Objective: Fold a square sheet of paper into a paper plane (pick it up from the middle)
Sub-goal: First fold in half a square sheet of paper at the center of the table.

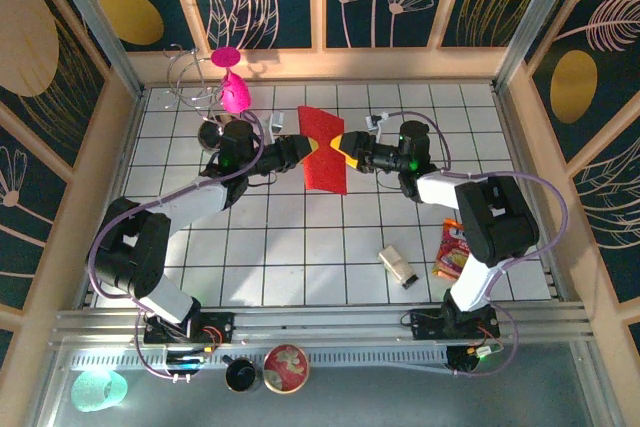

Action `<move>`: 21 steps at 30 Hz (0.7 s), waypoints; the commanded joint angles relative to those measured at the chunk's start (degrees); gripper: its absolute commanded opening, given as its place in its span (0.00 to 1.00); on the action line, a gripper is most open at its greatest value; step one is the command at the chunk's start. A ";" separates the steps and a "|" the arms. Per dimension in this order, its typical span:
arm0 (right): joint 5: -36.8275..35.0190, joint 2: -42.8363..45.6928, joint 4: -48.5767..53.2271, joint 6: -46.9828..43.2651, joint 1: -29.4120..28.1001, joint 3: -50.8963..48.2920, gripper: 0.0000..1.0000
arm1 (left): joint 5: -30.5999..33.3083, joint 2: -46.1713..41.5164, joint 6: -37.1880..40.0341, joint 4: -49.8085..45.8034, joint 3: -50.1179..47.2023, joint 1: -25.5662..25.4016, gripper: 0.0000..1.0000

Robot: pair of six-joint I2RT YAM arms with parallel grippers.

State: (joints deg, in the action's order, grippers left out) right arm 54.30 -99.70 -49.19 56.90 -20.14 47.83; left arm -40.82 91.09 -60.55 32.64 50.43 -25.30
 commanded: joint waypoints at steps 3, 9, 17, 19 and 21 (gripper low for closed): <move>4.31 -0.77 -11.22 5.76 -0.28 -1.69 0.73 | -0.04 1.20 -0.27 -0.60 0.54 0.22 0.27; 3.67 0.76 -12.37 6.88 0.68 -3.86 0.54 | 2.36 2.01 0.35 -3.41 0.15 1.13 0.27; 1.08 2.49 -4.78 2.05 1.04 -3.54 0.35 | 1.64 2.95 0.09 -3.38 0.06 1.48 0.26; 0.56 2.41 -1.03 0.21 1.00 -2.23 0.29 | 1.19 2.95 0.00 -3.15 0.06 1.47 0.26; 0.06 2.42 1.89 -1.30 0.98 -1.14 0.20 | 1.09 2.84 -0.01 -3.11 0.08 1.48 0.26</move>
State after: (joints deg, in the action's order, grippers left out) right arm 55.44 -99.13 -52.03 59.07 -19.38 44.16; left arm -38.54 93.38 -60.71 29.30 50.41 -24.10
